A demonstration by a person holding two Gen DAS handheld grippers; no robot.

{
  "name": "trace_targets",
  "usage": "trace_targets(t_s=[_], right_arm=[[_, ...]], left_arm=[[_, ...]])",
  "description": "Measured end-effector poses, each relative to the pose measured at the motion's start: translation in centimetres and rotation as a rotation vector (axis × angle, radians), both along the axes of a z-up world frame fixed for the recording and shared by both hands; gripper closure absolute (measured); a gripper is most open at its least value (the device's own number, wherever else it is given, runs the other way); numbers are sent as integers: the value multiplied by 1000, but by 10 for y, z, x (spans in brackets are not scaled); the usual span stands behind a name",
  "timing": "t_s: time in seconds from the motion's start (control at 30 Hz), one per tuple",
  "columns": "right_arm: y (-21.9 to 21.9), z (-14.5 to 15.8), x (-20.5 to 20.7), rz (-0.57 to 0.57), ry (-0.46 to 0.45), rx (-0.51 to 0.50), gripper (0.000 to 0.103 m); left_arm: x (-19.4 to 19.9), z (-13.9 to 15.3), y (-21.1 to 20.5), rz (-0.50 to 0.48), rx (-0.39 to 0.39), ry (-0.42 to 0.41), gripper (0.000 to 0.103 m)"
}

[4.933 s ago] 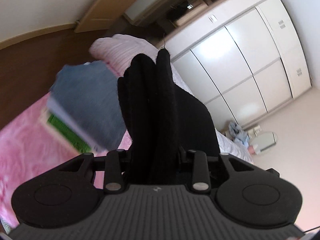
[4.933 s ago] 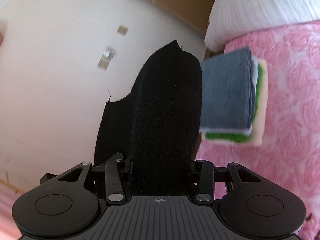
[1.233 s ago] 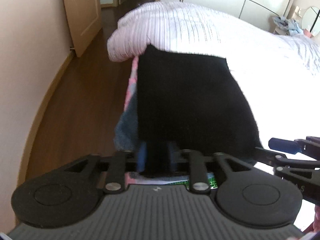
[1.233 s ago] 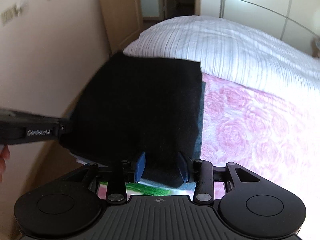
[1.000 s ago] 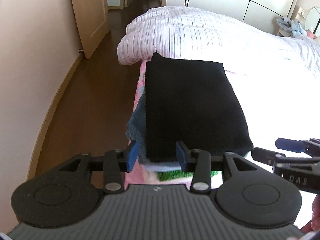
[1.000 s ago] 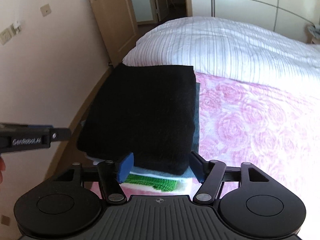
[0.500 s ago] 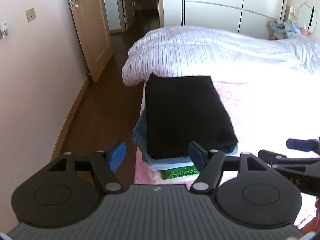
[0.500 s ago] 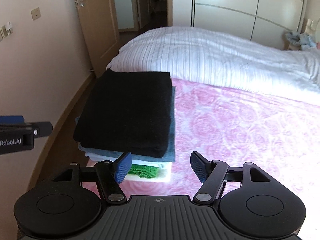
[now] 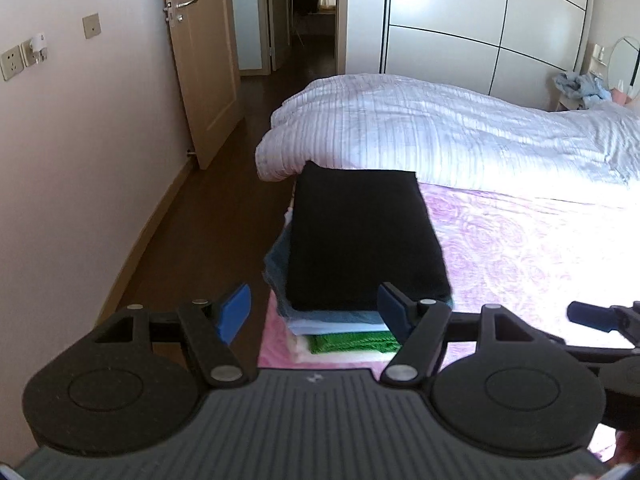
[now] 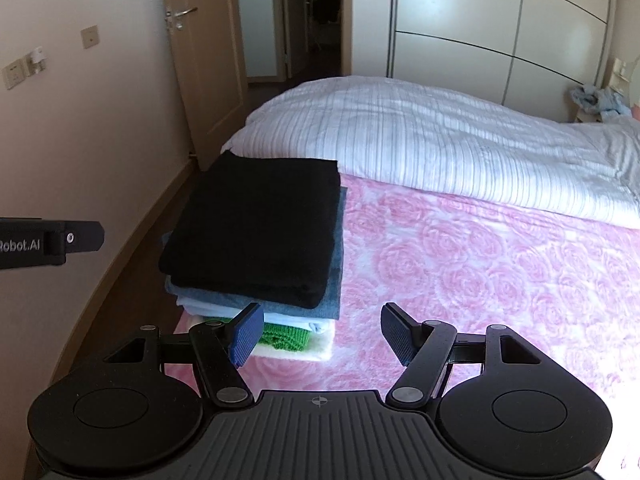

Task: Fold clothes

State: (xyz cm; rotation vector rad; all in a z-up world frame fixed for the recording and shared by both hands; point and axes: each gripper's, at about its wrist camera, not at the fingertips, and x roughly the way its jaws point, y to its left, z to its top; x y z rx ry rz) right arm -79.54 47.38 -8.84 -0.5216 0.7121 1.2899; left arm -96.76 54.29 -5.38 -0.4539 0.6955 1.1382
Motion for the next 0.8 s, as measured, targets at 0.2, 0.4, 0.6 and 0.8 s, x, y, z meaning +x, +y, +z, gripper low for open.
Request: trace_targets(t_s=[0.2, 0.4, 0.6, 0.8], right_arm=[[-21, 1, 14, 44, 23, -25, 34], [-60, 9, 35, 65, 36, -20, 34], [-100, 8, 53, 96, 62, -54, 34], [-132, -4, 53, 137, 71, -80, 34]], left_arm=[[11, 5, -31, 32, 30, 43, 36], [32, 1, -66, 68, 6, 80, 36], [44, -10, -110, 111, -37, 113, 36], [43, -19, -147, 166, -58, 106, 36]])
